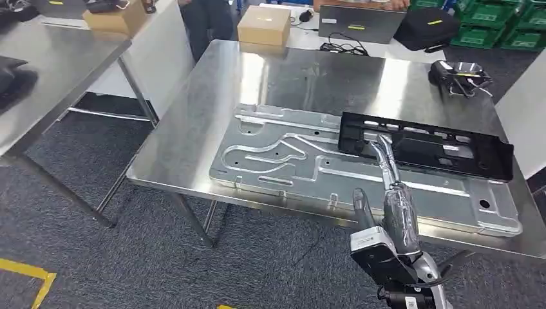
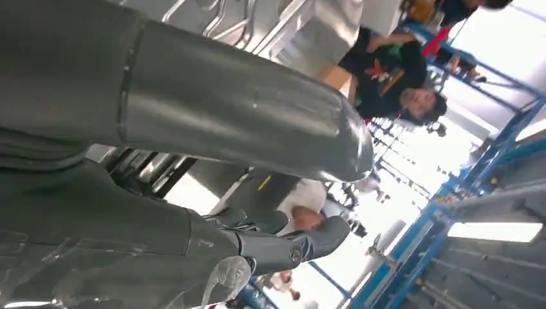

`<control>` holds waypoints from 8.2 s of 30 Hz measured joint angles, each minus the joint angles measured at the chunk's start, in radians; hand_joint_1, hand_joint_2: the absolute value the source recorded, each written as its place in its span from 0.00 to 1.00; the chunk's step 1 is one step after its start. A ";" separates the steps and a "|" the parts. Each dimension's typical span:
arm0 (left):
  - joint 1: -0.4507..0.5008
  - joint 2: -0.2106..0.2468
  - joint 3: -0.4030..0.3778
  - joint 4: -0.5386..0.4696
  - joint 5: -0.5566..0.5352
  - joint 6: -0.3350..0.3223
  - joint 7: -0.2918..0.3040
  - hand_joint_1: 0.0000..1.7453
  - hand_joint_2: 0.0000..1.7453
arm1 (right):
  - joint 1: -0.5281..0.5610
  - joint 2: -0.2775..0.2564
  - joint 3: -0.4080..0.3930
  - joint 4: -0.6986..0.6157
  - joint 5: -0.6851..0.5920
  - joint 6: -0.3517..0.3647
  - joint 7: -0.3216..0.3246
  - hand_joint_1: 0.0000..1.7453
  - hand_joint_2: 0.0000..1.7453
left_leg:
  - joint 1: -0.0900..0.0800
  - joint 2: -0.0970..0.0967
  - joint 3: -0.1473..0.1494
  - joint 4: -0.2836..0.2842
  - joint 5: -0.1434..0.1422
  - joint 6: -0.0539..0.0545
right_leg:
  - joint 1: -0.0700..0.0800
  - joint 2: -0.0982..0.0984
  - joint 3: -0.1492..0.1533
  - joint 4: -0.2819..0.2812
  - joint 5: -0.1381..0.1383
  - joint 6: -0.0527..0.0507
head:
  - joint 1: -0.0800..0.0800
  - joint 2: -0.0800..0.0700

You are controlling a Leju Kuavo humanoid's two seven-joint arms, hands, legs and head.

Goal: Take the parts from the cabinet and place them on the table.

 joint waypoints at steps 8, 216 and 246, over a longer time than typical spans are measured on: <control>0.001 0.002 0.001 0.000 -0.001 0.000 -0.001 0.00 0.00 | -0.003 0.003 0.000 0.000 0.008 0.009 0.000 0.00 0.00 | -0.003 -0.035 -0.054 0.053 -0.008 -0.034 | -0.005 0.021 0.114 -0.223 0.056 -0.032 | 0.000 0.000; -0.034 -0.013 -0.141 0.001 -0.162 0.201 0.216 0.00 0.00 | 0.167 -0.083 0.064 0.027 -0.035 0.279 -0.001 0.00 0.00 | -0.006 -0.055 -0.002 0.010 -0.023 -0.018 | -0.007 0.055 0.081 -0.205 0.071 -0.018 | -0.004 0.000; -0.036 -0.021 -0.141 0.001 -0.163 0.233 0.229 0.00 0.00 | 0.419 0.151 0.031 1.426 -0.310 -0.103 -0.032 0.00 0.00 | 0.004 -0.057 0.010 0.005 -0.030 -0.032 | -0.012 0.045 0.091 -0.207 0.066 -0.007 | -0.004 0.000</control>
